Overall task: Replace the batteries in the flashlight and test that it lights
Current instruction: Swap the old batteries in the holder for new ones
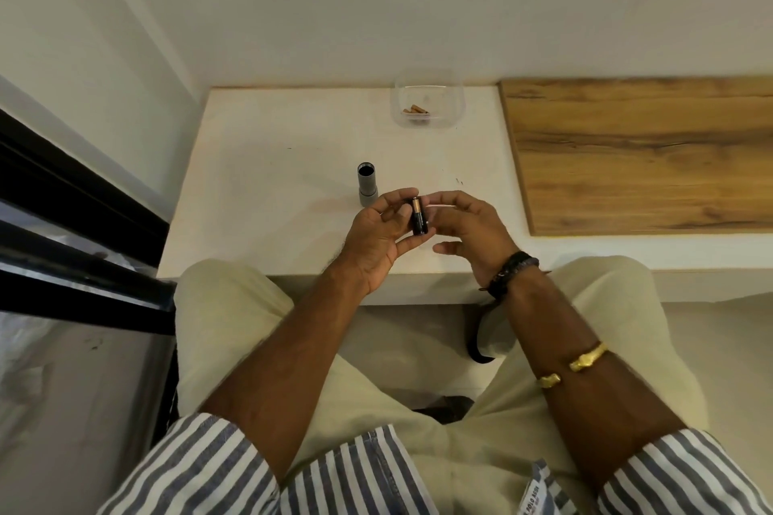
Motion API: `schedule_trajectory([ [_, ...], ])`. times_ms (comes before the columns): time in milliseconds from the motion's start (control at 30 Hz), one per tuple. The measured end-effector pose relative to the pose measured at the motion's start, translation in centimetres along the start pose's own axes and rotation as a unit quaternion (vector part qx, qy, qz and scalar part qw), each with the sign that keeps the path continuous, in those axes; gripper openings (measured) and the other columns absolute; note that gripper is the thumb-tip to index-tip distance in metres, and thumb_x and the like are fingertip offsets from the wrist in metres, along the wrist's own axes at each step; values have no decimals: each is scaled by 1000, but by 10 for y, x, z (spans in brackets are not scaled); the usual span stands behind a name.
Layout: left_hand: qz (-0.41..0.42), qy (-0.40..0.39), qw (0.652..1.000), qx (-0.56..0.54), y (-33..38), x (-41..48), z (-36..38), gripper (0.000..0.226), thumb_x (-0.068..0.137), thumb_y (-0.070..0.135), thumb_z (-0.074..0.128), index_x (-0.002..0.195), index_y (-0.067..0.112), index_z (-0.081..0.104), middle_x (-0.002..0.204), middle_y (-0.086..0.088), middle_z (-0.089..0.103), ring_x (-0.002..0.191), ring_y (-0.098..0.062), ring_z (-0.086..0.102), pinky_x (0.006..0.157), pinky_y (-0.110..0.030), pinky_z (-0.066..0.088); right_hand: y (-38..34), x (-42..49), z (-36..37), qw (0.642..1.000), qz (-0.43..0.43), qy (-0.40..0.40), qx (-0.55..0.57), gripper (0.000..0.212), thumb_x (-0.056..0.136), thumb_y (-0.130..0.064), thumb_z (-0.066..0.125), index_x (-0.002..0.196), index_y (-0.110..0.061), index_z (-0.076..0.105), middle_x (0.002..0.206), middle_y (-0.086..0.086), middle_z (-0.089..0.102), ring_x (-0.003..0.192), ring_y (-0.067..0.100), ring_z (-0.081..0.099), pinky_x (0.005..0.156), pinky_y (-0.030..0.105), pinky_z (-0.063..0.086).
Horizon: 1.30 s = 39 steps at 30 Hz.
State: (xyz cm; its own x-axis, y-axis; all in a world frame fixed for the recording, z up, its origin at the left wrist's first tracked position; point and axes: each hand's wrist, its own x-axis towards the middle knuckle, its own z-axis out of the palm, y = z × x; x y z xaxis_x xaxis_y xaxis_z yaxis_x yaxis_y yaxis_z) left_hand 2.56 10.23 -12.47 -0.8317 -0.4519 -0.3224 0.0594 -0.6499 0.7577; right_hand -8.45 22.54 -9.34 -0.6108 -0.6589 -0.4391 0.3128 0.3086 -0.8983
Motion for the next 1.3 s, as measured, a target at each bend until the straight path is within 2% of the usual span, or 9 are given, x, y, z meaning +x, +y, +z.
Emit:
schedule_trajectory([
  [200,-5,40,998,56,1,0,-1,21,99,7,57,116,9,69,106,-12,75,100,-30,73,76,-39,60,0,2,-3,976,-124,6,-179,42,87,-8,75,127,-19,66,111,5,75,86,22,76,69,38,65],
  [367,-17,59,993,100,2,1,-5,21,97,9,62,116,7,69,110,-15,74,99,-32,73,80,-43,62,1,-1,-4,942,-174,6,-286,37,88,-16,75,125,-20,70,118,3,76,74,6,74,77,33,64],
  [467,-25,59,991,119,2,1,-6,22,95,10,64,117,5,69,106,-12,76,96,-30,75,76,-39,62,0,-2,-4,927,-168,2,-335,38,87,-23,75,125,-20,71,118,-2,75,85,9,73,110,60,44],
  [567,-33,64,986,147,1,1,-8,21,94,11,65,114,6,70,101,-7,78,93,-28,75,75,-40,63,1,0,-4,905,-174,9,-387,37,87,-24,76,123,-20,73,117,-2,76,88,12,74,123,60,20],
  [667,-39,71,982,170,-1,1,-9,20,93,11,67,112,6,71,99,-8,78,91,-28,76,72,-38,63,1,1,-5,888,-194,-9,-416,36,86,-25,76,122,-21,73,115,-2,77,81,8,72,125,59,12],
  [800,-50,76,978,186,-2,0,-10,22,93,10,67,113,4,70,103,-12,77,92,-27,76,72,-39,63,3,0,-1,864,-239,-17,-443,34,83,-25,74,117,-22,76,100,-5,80,69,3,68,109,34,28],
  [967,-60,81,967,232,-2,0,-9,23,93,10,67,114,3,70,106,-14,75,90,-27,76,75,-41,63,4,1,1,844,-247,-33,-475,33,82,-34,74,113,-21,77,99,-5,80,76,9,72,86,17,39],
  [1167,-69,83,969,222,-1,-1,-8,19,91,11,70,109,5,72,105,-14,75,90,-29,76,73,-41,64,8,2,6,830,-244,-15,-502,37,84,-38,72,114,-16,76,95,-1,79,77,14,66,74,8,33],
  [1300,-61,79,974,202,1,-1,-9,8,92,10,69,98,12,74,98,-10,78,87,-27,76,64,-32,61,7,2,6,833,-267,-5,-484,38,83,-35,74,114,-14,76,97,2,79,80,18,73,79,17,50],
])
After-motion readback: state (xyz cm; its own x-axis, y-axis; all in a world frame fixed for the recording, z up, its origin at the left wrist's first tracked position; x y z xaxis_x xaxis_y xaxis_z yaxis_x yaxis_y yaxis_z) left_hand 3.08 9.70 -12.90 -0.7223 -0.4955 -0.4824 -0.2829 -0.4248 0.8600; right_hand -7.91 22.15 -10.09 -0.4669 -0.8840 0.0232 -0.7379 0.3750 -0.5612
